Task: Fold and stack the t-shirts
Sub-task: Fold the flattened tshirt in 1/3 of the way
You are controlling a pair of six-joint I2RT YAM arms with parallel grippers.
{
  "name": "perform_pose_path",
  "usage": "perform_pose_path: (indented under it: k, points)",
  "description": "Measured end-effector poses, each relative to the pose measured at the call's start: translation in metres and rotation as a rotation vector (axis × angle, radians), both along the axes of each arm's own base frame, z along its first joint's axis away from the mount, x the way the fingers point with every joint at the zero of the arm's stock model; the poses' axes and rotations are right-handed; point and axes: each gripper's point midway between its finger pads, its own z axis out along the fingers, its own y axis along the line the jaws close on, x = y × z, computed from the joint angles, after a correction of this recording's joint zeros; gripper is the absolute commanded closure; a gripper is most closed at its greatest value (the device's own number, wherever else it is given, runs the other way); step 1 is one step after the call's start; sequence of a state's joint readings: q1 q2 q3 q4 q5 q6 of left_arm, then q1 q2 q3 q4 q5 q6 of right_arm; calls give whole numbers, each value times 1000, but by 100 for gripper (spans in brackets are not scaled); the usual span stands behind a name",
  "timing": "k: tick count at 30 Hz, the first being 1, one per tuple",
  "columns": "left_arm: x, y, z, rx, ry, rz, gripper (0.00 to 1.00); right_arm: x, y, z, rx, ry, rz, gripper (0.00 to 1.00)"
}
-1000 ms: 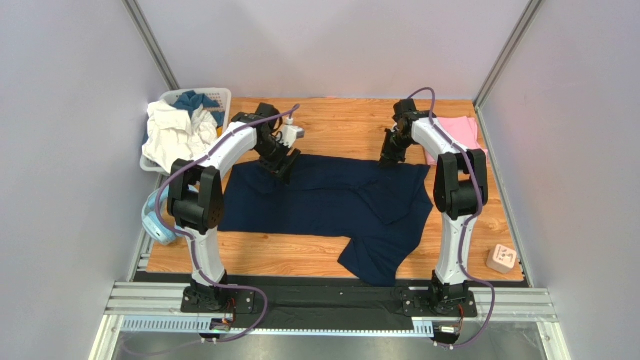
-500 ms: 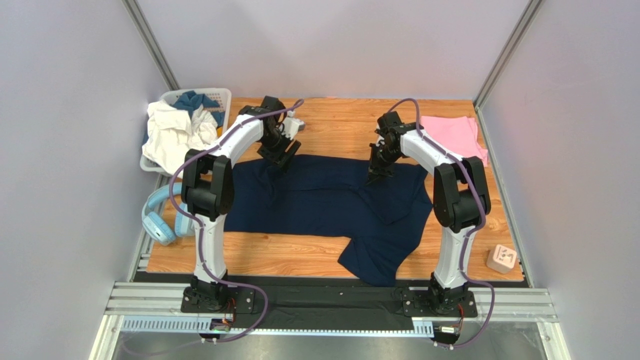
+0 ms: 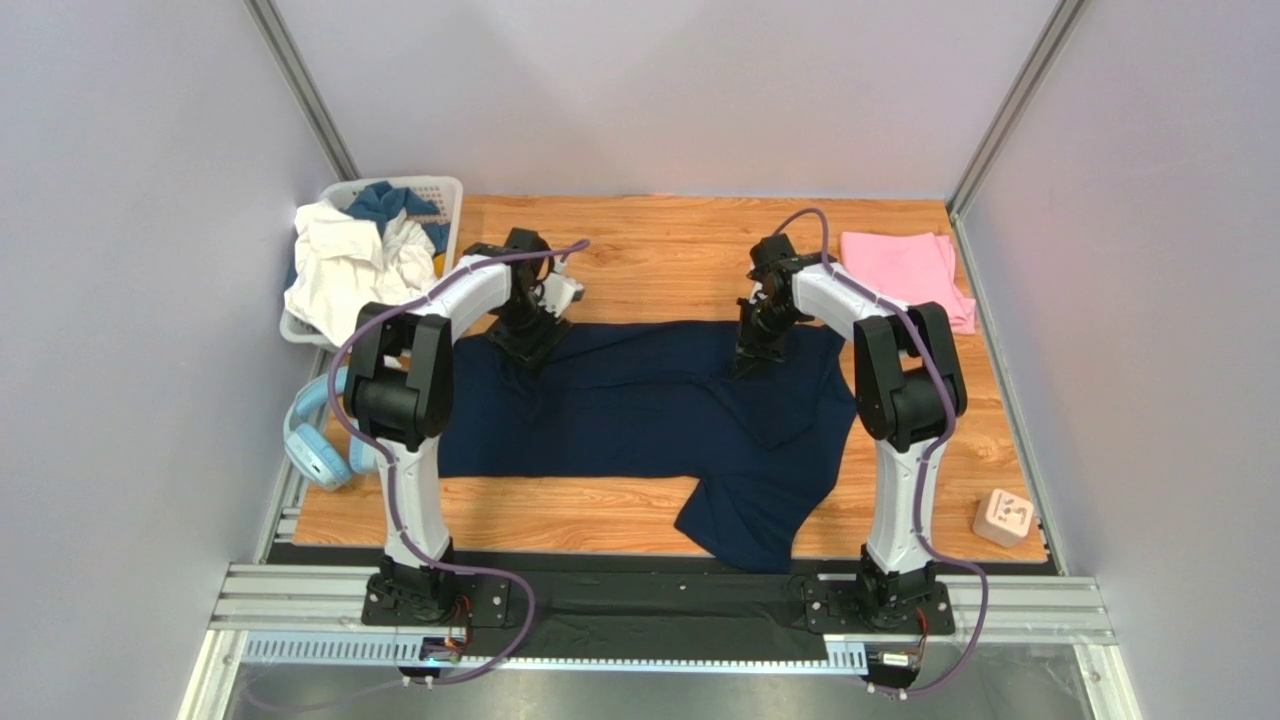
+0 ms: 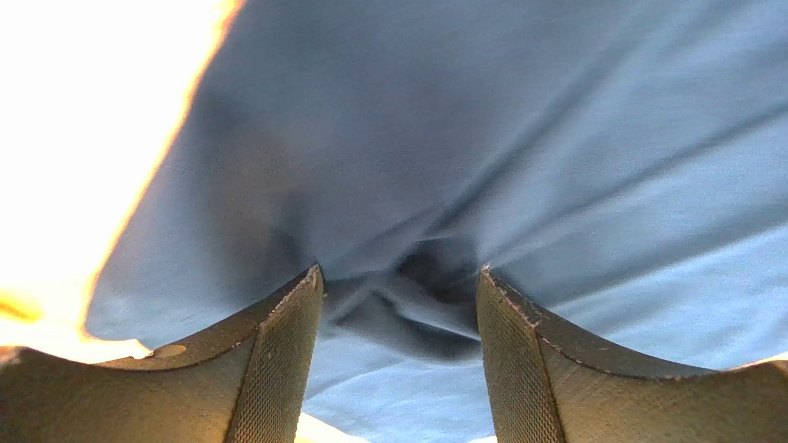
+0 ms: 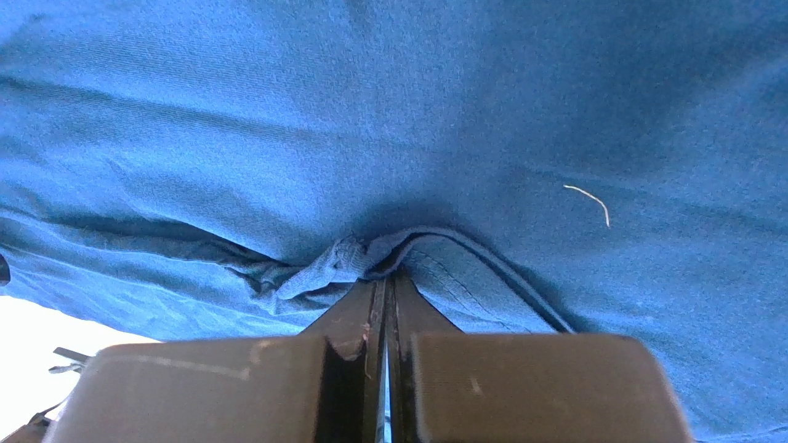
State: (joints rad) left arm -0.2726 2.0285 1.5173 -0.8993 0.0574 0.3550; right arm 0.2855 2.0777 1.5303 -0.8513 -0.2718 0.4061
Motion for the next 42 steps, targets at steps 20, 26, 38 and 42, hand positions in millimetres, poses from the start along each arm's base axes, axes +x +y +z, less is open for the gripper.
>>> perform_pose_path:
  k: [20,26,38,42]
  points:
    - [-32,11,94,-94,-117,11,27,-4,-16,34,-32,-99,-16,88]
    - [-80,13,53,-81,73,1,27,-1,-25,27,-44,-85,-39,89]
    - [-92,-6,19,-83,186,-42,28,4,-27,24,-48,-102,-53,91]
    - [-91,-10,6,-76,212,-51,28,3,-34,19,-69,-93,-70,92]
